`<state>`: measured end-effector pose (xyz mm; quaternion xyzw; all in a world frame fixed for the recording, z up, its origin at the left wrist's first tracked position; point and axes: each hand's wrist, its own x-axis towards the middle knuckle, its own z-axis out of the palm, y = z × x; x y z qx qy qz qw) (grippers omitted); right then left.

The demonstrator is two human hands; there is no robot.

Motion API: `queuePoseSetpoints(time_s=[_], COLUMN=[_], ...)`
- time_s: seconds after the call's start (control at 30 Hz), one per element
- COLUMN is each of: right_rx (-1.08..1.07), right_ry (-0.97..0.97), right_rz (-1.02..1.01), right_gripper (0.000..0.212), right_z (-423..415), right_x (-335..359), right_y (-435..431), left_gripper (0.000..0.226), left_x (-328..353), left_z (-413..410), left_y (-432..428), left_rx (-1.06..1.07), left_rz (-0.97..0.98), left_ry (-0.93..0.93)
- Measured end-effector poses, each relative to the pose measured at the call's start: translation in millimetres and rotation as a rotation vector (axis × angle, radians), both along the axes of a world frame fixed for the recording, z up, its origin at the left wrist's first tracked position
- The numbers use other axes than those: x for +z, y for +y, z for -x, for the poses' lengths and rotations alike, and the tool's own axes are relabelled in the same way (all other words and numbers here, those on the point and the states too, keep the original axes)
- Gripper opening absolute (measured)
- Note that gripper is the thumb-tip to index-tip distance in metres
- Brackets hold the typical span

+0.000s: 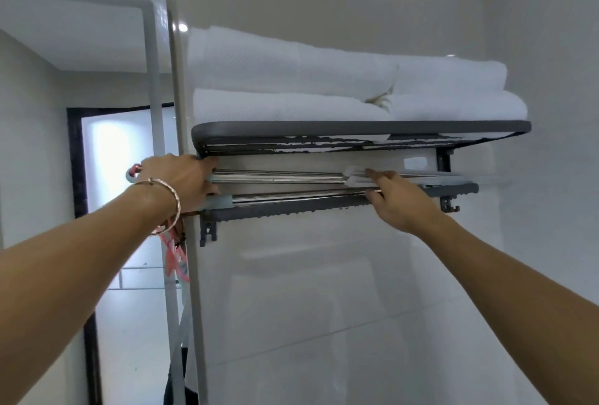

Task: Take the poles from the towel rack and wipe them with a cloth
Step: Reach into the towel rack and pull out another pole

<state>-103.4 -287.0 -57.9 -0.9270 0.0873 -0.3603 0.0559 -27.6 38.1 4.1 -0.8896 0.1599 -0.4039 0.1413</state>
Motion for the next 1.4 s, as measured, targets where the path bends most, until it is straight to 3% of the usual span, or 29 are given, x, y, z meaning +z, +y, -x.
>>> queuePoseSetpoints(time_s=[0.53, 0.7, 0.93, 1.2, 1.4], right_rx=[-0.026, -0.018, 0.005, 0.122, 0.205], right_ry=[0.026, 0.117, 0.063, 0.327, 0.725], right_rz=[-0.043, -0.089, -0.048, 0.008, -0.093], right_gripper=[0.047, 0.051, 0.041, 0.031, 0.036], right_z=[26, 31, 40, 60, 97], right_x=[-15, -23, -43, -84, -209], right_y=[24, 34, 64, 171, 295], left_gripper=[0.043, 0.039, 0.028, 0.034, 0.038], left_x=[-23, -31, -41, -109, -242], left_z=[22, 30, 42, 67, 116], left_y=[10, 15, 35, 100, 180], left_rx=[0.023, 0.033, -0.047, -0.274, -0.364], left_rz=[-0.063, -0.097, -0.073, 0.055, 0.063], left_ry=[-0.132, -0.117, -0.111, 0.097, 0.415])
